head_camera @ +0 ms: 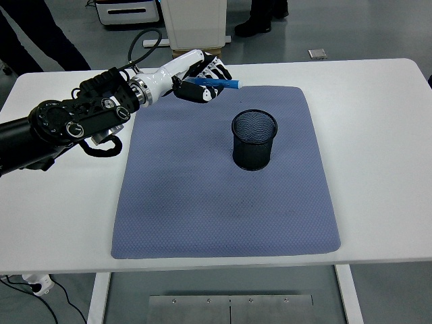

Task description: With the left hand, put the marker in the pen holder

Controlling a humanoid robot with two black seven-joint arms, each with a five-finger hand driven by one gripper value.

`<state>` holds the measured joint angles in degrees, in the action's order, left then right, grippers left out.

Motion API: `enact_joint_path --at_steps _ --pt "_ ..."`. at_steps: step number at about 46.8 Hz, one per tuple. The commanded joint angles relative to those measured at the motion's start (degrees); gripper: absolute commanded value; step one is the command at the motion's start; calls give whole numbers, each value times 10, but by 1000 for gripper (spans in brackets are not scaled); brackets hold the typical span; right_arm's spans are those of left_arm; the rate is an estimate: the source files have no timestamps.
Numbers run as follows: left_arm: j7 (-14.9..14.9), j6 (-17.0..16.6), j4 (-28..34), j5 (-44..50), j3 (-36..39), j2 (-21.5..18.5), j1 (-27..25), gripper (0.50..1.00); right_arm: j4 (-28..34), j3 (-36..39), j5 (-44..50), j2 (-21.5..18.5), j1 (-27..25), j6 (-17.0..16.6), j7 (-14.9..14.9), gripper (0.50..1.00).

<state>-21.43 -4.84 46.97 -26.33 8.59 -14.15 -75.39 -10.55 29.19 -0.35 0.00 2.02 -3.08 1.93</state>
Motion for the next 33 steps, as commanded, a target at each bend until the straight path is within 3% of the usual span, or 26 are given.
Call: enact_joint_path --at_steps 1,33 --pt "0 5 0 10 -14 4 1 500 0 0 0 0 0 0 0 1000" --pt "1 16 1 97 -61 81 0 500 0 0 0 0 0 0 0 1000"
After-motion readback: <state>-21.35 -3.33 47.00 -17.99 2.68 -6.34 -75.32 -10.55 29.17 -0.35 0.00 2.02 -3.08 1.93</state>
